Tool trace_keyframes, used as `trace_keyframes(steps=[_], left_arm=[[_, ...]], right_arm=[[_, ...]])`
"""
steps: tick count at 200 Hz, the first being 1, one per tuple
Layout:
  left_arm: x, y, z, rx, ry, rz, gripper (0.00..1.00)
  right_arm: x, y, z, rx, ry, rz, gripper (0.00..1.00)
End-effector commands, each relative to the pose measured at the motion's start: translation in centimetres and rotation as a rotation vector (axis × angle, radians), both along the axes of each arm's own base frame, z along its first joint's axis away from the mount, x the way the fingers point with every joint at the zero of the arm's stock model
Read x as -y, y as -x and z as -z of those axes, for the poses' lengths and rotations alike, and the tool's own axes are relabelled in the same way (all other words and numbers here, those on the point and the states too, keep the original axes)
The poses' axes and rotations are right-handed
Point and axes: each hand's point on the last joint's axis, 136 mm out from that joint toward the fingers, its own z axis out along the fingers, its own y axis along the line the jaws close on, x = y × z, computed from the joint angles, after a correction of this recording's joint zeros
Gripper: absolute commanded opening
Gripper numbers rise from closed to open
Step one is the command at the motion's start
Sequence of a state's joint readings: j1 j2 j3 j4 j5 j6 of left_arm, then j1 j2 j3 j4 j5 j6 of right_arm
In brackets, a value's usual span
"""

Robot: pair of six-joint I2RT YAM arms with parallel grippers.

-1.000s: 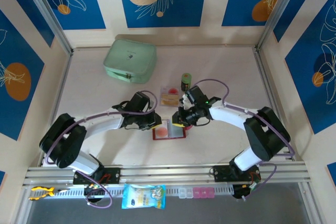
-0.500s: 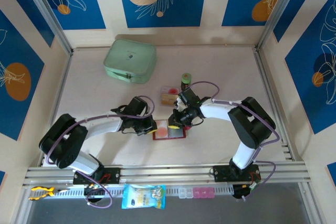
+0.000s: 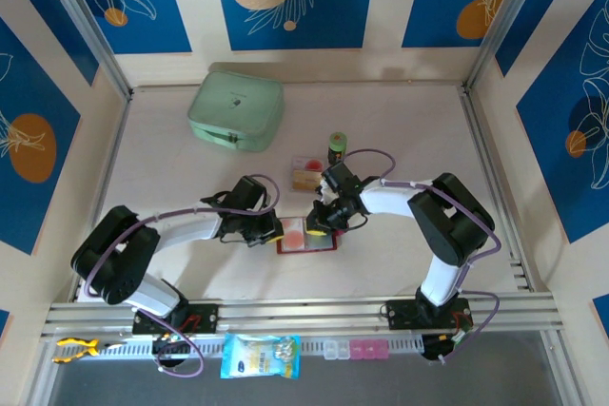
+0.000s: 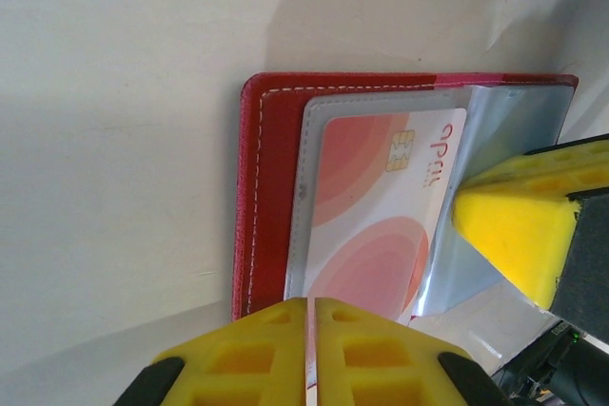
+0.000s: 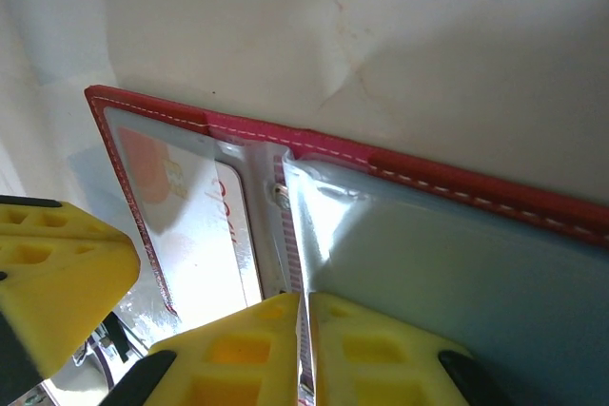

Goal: Take the credit cards out of the card holder

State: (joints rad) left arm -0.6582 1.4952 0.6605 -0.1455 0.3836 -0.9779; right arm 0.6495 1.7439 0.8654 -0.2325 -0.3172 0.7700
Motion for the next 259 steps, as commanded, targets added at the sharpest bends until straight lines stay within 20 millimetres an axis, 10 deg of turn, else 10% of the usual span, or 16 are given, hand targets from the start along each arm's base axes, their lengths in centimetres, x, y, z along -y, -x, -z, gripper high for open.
trace_keyframes(steps=[1,86,259], left_arm=[[-0.1,-0.4,0.0,0.01,-0.004,0.003,0.09],[0.5,-0.8,0.0,0.017,0.005,0.027,0.07],[-0.4,0.1,1.5,-0.03,-0.039,0.025,0.05]], right_arm=[[0.0,0.6,-0.8,0.004,0.02,-0.018,0.13],[-1.8,0.5,-3.2,0.01,-0.079,-0.022,0.15],[-3.3,0.9,-1.7,-0.044,-0.111,-0.048,0.2]])
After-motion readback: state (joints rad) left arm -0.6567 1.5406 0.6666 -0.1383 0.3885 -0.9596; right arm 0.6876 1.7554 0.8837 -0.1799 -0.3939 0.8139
